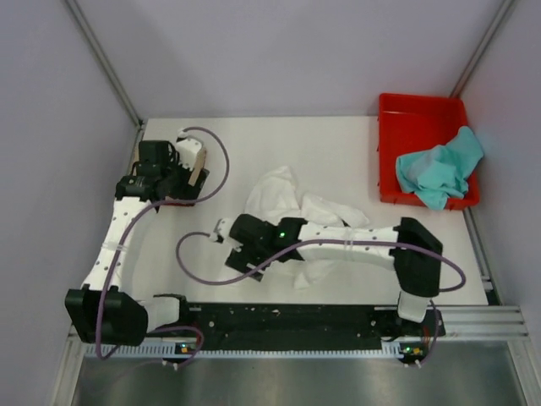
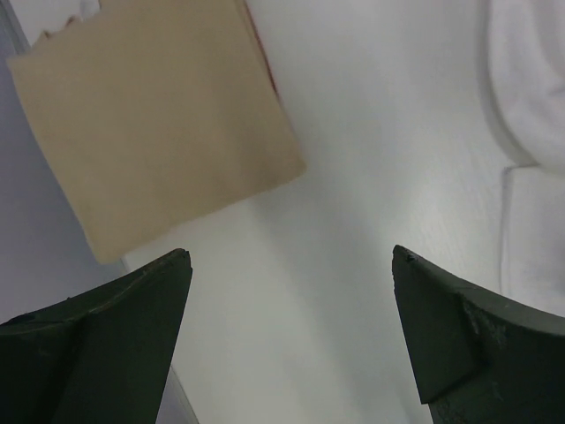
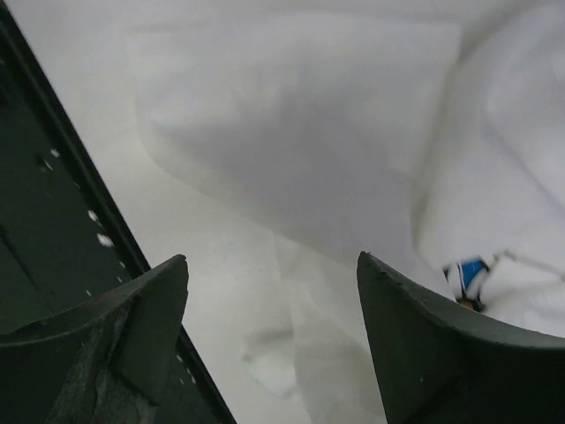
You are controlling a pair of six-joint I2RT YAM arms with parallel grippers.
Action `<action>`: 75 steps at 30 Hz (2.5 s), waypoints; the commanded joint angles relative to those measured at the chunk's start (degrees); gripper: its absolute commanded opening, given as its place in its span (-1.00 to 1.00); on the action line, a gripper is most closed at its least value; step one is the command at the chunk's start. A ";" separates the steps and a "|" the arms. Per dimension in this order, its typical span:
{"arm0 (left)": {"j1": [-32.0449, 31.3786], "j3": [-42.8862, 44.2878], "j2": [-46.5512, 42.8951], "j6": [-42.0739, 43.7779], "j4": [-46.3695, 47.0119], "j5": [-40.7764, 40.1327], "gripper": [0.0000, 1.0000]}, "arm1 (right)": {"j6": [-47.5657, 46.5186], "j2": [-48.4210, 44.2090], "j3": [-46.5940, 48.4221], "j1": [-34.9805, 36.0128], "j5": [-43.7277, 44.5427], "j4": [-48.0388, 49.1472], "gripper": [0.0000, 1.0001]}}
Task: Fold and stack the t-shirts
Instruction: Flatten out the tshirt
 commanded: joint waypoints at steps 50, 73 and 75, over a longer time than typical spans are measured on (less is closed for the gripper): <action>-14.24 -5.73 18.64 30.37 2.41 38.61 0.97 | 4.32 -41.82 -19.19 -28.43 -11.61 6.82 -0.69; -25.49 -0.75 10.02 24.17 -5.67 34.58 -1.00 | 7.41 -37.70 -38.36 -13.86 -17.62 47.69 0.61; -26.63 0.23 7.47 23.54 -8.05 36.69 -1.00 | 7.83 -35.68 -37.13 -12.61 -16.89 50.49 0.61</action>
